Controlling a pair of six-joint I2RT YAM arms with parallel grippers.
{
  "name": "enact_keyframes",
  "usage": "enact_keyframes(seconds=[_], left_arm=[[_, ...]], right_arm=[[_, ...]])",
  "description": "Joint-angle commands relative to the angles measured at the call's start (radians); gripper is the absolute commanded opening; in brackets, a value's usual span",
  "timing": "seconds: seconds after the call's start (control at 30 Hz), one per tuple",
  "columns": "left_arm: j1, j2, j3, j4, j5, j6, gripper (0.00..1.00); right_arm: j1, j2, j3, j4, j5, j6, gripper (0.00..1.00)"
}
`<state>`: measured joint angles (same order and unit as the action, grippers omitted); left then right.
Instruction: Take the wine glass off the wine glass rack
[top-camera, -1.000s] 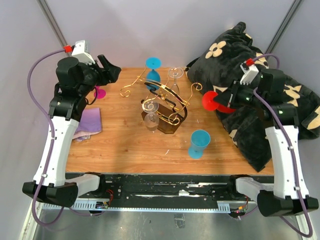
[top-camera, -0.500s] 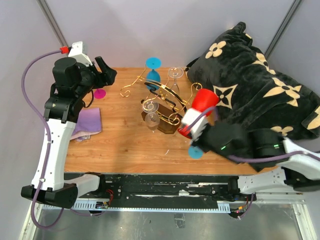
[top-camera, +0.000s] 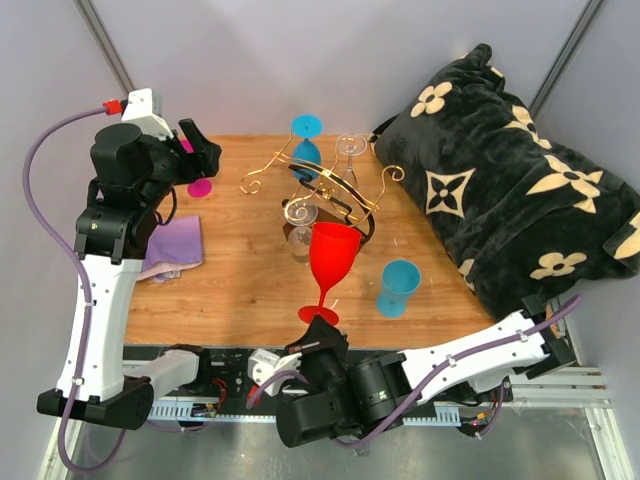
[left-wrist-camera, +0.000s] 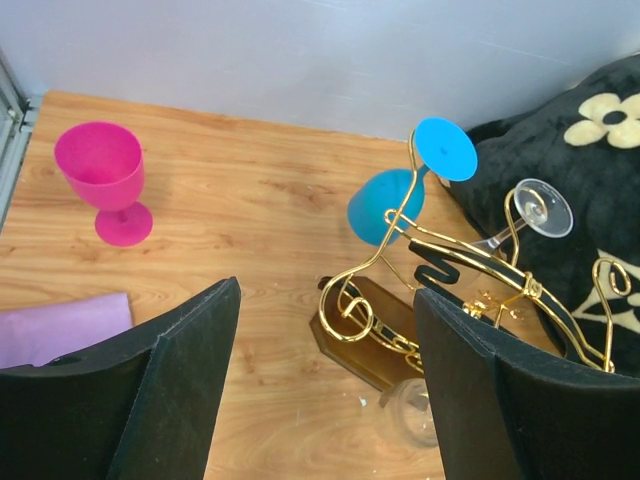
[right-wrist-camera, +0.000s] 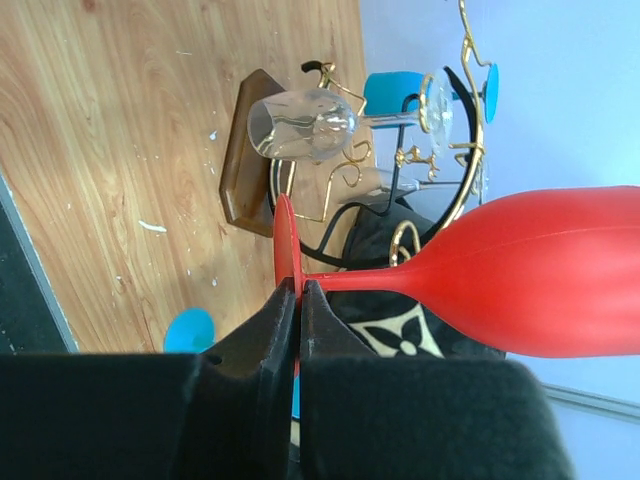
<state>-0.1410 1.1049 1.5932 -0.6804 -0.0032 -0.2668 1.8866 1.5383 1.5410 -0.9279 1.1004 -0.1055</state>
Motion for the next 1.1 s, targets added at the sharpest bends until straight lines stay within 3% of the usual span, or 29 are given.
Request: enact_keyframes(seconds=[0.0,0.1,0.3,0.43,0.6,0.73,1.07], left_arm=[[-0.003,-0.020,0.008,-0.010,-0.052,0.000,0.76],[-0.003,-0.016,0.035,-0.043,-0.109,-0.015,0.76],[-0.002,0.029,0.124,-0.133,-0.139,-0.030,0.80],[0.053,0.045,0.144,-0.156,-0.139,-0.047,0.89],[0.187,0.066,0.117,-0.151,-0.031,-0.112,0.93],[0.257,0.048,0.101,-0.152,-0.043,-0.142,0.94],[0.280,0.016,0.106,-0.161,-0.118,-0.156,0.96]], right_arm=[[0.019,0.072,-0.034,0.114,0.081,-0.052,0.01],[0.010,0.109,-0.072,0.279,0.023,-0.184,0.01],[-0.026,0.110,-0.291,0.767,-0.169,-0.523,0.01],[-0.050,0.141,-0.414,1.018,-0.304,-0.689,0.01],[-0.124,0.189,-0.473,1.127,-0.473,-0.731,0.01],[-0.186,0.245,-0.504,1.227,-0.570,-0.786,0.01],[-0.361,0.426,-0.455,1.403,-0.712,-0.858,0.01]])
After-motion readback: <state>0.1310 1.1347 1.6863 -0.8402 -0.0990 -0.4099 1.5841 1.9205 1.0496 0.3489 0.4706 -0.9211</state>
